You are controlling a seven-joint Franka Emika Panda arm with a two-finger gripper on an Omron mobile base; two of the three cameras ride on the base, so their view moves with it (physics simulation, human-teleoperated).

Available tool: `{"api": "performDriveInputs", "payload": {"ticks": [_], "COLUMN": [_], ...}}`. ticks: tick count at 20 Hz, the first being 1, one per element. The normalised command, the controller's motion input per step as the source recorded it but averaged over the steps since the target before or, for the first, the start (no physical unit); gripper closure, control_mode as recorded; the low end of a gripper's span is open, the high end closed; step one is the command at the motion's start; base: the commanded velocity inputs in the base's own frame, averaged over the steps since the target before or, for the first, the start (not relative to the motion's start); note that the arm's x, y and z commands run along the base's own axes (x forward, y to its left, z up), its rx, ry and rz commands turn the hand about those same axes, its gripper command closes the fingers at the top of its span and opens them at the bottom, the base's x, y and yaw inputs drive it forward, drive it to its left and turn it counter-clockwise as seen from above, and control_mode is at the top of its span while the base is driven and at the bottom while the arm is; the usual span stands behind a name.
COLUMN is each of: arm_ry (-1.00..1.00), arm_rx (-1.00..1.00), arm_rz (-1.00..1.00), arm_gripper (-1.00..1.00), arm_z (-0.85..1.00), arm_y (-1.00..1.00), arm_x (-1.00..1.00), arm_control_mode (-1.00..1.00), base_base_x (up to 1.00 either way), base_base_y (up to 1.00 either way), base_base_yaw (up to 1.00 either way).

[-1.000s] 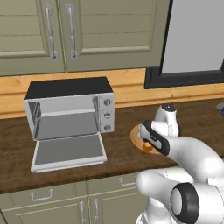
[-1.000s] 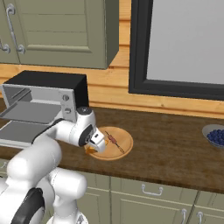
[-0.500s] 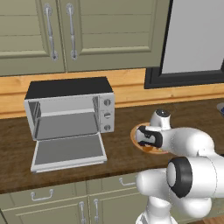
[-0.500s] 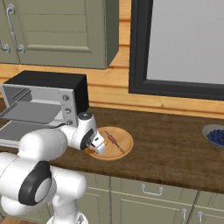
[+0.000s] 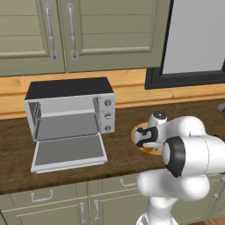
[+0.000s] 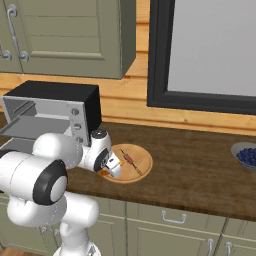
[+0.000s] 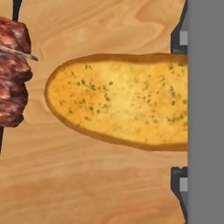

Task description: Pick up the kebab skewer and baguette bread, and place them inside the toaster oven. Close the toaster oven door and start by setting the timer.

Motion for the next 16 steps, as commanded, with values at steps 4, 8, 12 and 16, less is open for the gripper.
{"api": "performDriveInputs", "payload": {"ticks": [4, 8, 12, 16], "arm_ry": [0.02, 0.04, 0.03, -0.01], "arm_rx": [0.0, 0.0, 0.0, 0.0], "arm_rz": [-0.01, 0.0, 0.0, 0.04], "arm_gripper": [-1.0, 1.0, 1.0, 1.0], "arm_z": [-0.2, -0.17, -0.29, 0.57], "arm_y": [0.0, -0.01, -0.03, 0.0], "arm_x": [0.12, 0.04, -0.12, -0.41], "arm_control_mode": [-1.0, -1.0, -1.0, -1.0], "base_base_x": [0.0, 0.0, 0.0, 0.0], "base_base_y": [0.0, 0.0, 0.0, 0.0], "base_base_yaw": [0.0, 0.0, 0.0, 0.0]}}
